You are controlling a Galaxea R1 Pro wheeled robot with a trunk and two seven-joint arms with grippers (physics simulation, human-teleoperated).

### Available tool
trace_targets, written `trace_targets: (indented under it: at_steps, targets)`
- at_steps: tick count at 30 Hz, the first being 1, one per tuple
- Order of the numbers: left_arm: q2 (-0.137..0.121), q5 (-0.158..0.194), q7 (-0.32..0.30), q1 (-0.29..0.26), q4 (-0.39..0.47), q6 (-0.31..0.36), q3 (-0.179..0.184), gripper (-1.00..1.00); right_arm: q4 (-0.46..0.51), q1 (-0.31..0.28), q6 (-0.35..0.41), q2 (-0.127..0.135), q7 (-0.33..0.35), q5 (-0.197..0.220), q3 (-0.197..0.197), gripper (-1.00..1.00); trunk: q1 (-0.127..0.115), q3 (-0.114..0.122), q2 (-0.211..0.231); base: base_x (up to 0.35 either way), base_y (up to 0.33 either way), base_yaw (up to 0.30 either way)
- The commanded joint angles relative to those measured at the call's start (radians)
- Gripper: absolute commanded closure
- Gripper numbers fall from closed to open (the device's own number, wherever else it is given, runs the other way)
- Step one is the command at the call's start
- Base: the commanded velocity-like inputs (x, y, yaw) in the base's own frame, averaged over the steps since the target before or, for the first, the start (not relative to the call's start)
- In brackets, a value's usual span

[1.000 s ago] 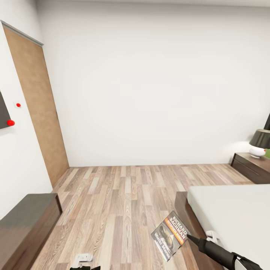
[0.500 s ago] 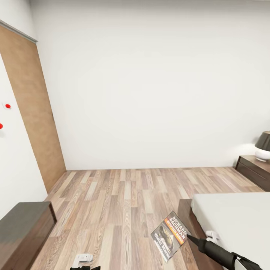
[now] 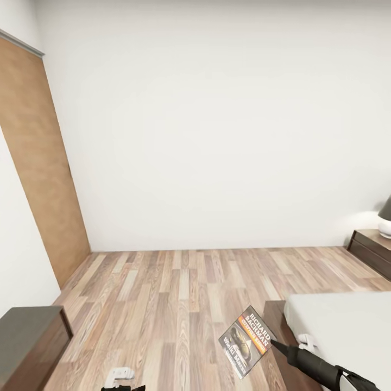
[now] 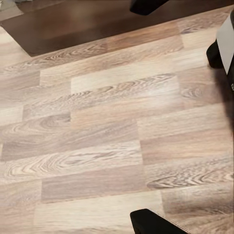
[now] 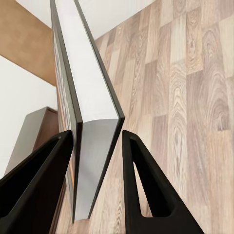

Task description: In the bedroom, move the book from the bed onto either nightstand, and place the two sandals side by side next to the bed.

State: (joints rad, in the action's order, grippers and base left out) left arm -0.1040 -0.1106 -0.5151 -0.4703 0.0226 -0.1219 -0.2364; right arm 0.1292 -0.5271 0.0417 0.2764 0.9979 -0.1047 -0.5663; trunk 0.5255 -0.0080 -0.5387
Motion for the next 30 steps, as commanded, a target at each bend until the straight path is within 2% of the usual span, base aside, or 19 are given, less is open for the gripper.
trace_targets:
  at_steps: [1,30]
  targets:
    - [0.0,-0.011,-0.002,-0.001,-0.001,-0.005,-0.007,-1.0,0.001,-0.001,0.004,0.0,0.004,-0.009,-0.014,1.0,0.001,-0.001,-0.001,0.332,0.0,0.0]
    - [0.001,-0.01,-0.002,-0.001,-0.003,-0.005,-0.006,-1.0,0.001,-0.001,0.004,0.0,0.004,-0.009,-0.014,1.0,0.001,-0.001,-0.001,0.332,0.0,0.0]
